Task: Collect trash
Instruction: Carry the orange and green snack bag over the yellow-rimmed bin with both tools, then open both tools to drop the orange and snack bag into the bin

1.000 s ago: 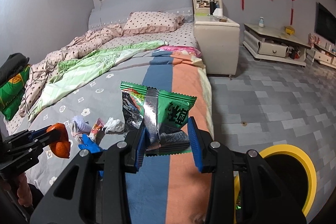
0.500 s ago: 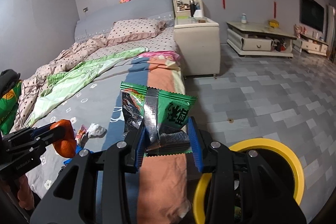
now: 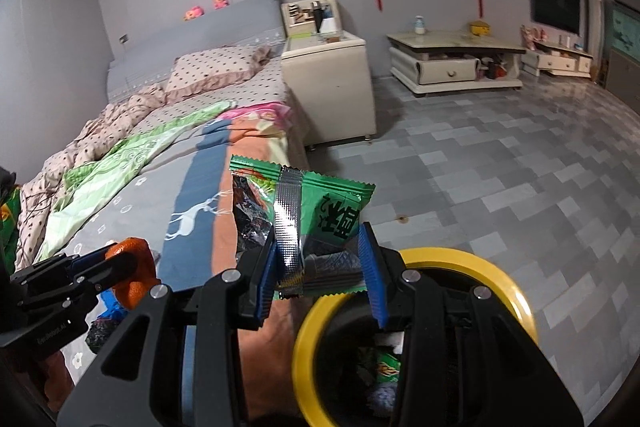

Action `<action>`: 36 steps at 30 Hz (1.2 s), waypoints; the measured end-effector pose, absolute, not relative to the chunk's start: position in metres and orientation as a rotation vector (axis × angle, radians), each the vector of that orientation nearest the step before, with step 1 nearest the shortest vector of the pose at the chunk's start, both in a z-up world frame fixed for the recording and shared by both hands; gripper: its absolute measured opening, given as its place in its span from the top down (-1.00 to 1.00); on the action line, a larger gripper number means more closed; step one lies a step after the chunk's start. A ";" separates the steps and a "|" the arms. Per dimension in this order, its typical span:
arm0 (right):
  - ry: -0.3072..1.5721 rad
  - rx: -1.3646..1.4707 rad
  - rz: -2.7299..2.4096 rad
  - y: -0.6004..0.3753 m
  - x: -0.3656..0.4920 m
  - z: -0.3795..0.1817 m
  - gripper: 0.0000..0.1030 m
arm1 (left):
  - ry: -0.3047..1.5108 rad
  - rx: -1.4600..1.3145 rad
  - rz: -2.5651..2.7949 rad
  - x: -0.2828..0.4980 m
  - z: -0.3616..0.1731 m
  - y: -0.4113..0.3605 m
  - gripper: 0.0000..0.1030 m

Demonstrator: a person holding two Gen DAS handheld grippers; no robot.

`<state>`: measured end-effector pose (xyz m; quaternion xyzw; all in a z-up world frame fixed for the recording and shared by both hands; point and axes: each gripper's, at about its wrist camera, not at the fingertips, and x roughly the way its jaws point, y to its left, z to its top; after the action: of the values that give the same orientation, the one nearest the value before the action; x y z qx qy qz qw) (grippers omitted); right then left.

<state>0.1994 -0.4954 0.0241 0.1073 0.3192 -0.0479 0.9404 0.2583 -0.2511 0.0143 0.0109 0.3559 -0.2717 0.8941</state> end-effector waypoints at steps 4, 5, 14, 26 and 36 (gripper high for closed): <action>0.664 0.242 -0.128 -0.516 0.192 0.017 0.29 | 0.753 0.035 -0.602 0.259 0.006 -0.275 0.46; 0.668 0.247 -0.133 -0.520 0.191 0.015 0.29 | 0.757 0.038 -0.609 0.259 0.004 -0.280 0.46; 0.710 0.293 -0.180 -0.558 0.184 -0.010 0.28 | 0.810 0.070 -0.662 0.269 -0.026 -0.324 0.46; 0.771 0.353 -0.231 -0.599 0.185 -0.044 0.27 | 0.878 0.104 -0.700 0.276 -0.055 -0.367 0.45; 0.775 0.403 -0.269 -0.618 0.179 -0.051 0.12 | 0.927 0.092 -0.727 0.277 -0.064 -0.379 0.43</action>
<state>0.1793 -0.6183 -0.0512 0.1946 0.3744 -0.1297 0.8973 0.2767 -0.3789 -0.0639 0.0432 0.4371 -0.3425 0.8305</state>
